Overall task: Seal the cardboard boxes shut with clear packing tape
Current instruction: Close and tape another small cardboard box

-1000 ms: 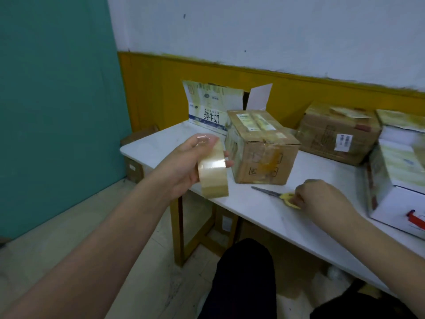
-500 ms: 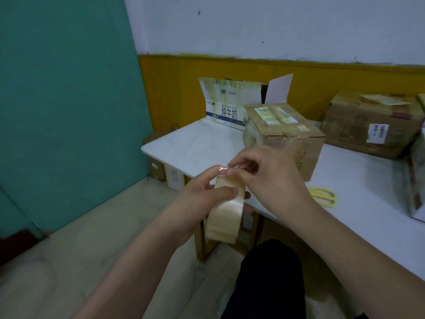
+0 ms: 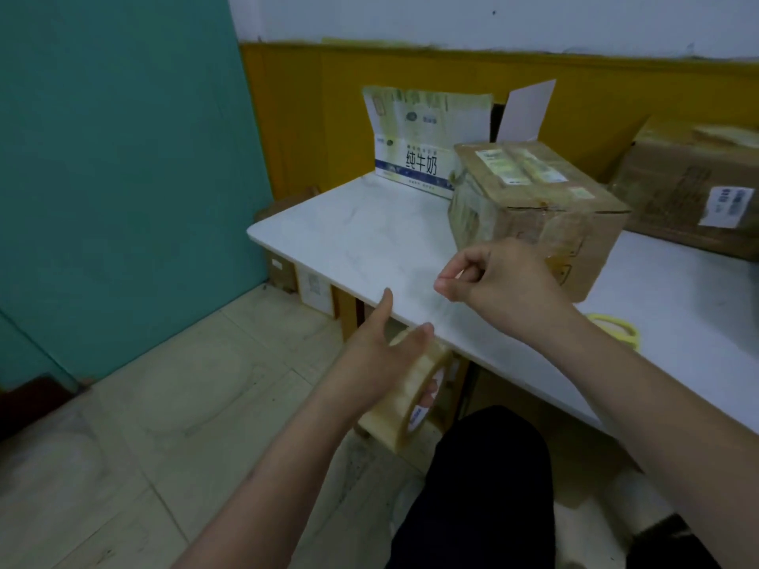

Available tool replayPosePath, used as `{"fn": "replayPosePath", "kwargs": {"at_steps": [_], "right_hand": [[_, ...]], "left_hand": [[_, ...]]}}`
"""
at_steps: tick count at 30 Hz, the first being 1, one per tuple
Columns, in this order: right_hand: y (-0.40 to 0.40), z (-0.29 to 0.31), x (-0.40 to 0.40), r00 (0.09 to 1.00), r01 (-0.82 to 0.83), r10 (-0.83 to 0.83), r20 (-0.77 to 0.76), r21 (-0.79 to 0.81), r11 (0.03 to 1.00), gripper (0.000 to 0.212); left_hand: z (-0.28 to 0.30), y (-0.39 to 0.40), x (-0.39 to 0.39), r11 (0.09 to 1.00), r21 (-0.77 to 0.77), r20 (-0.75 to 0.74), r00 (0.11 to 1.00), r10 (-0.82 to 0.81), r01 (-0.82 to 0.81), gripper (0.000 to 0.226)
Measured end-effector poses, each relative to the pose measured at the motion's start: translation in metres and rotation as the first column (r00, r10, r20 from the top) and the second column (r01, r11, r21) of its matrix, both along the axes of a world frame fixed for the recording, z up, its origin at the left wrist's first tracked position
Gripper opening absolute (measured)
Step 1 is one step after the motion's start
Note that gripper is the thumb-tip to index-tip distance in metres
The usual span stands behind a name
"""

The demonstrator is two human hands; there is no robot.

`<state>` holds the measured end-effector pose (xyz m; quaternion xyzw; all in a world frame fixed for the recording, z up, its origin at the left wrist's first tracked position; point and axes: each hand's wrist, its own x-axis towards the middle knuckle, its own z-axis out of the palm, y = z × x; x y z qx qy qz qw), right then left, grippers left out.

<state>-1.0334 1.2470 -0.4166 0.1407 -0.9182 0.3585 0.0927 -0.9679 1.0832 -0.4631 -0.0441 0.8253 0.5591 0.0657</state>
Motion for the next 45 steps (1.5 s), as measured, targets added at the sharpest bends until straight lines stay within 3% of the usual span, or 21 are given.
{"fn": "replayPosePath", "kwargs": {"at_steps": [5, 10, 13, 20, 23, 25, 27, 28, 29, 31, 35, 38, 41, 45], "right_hand": [[0.006, -0.033, -0.012, 0.994, 0.022, 0.002, -0.108, 0.218, 0.976, 0.012], [0.001, -0.041, -0.007, 0.973, 0.118, -0.024, -0.228, 0.410, 0.905, 0.044], [0.002, -0.040, -0.006, 0.959, 0.200, -0.078, -0.271, 0.461, 0.864, 0.042], [-0.005, -0.049, -0.012, 0.932, 0.286, -0.123, -0.340, 0.486, 0.826, 0.024], [-0.004, -0.047, -0.006, 0.889, 0.326, -0.085, -0.450, 0.493, 0.807, 0.017], [0.006, -0.036, 0.004, 0.776, 0.373, -0.115, -0.620, 0.304, 0.877, 0.018], [0.023, -0.018, 0.003, 0.636, 0.362, -0.146, -0.758, 0.125, 0.924, 0.019], [0.030, -0.007, -0.002, 0.610, 0.360, -0.151, -0.778, 0.102, 0.927, 0.023], [0.035, 0.003, -0.010, 0.620, 0.369, -0.155, -0.769, 0.111, 0.923, 0.029], [0.041, 0.013, -0.030, 0.724, 0.370, -0.144, -0.675, 0.202, 0.907, 0.036], [0.071, 0.012, -0.055, 0.834, 0.244, -0.093, -0.545, 0.211, 0.947, 0.022], [0.116, 0.014, -0.059, 0.872, 0.182, -0.086, -0.483, 0.157, 0.971, 0.021], [0.145, 0.013, -0.058, 0.887, 0.185, -0.075, -0.456, 0.201, 0.962, 0.028], [0.159, 0.009, -0.054, 0.867, 0.138, -0.031, -0.496, 0.180, 0.974, 0.029]], "left_hand": [[-0.031, 0.011, -0.018, 0.998, -0.048, -0.046, 0.999, 0.027, -0.030, 0.090], [-0.031, 0.020, -0.020, 0.994, 0.020, -0.064, 0.992, 0.108, -0.107, 0.082], [-0.034, 0.023, -0.029, 0.988, -0.036, -0.067, 0.987, 0.149, -0.152, 0.091], [-0.029, 0.043, -0.051, 0.948, 0.023, -0.046, 0.946, 0.320, -0.319, 0.112], [-0.021, 0.049, -0.046, 0.891, -0.125, 0.002, 0.898, 0.440, -0.436, 0.124], [-0.018, 0.052, -0.031, 0.794, -0.227, -0.185, 0.825, 0.533, -0.564, 0.110], [-0.013, 0.054, -0.021, 0.758, -0.103, -0.481, 0.699, 0.529, -0.645, 0.083], [-0.011, 0.056, -0.021, 0.772, -0.037, -0.574, 0.645, 0.504, -0.635, 0.069], [-0.007, 0.061, -0.024, 0.801, 0.022, -0.609, 0.627, 0.485, -0.598, 0.058], [0.002, 0.074, -0.033, 0.854, 0.139, -0.566, 0.668, 0.483, -0.501, 0.048], [0.014, 0.098, -0.035, 0.865, 0.300, -0.512, 0.697, 0.502, -0.402, 0.044], [0.014, 0.101, -0.039, 0.883, 0.285, -0.538, 0.700, 0.469, -0.372, 0.042], [0.029, 0.107, -0.064, 0.917, 0.226, -0.569, 0.719, 0.399, -0.330, 0.037], [0.051, 0.119, -0.123, 0.951, 0.140, -0.637, 0.710, 0.300, -0.277, 0.036]]}}
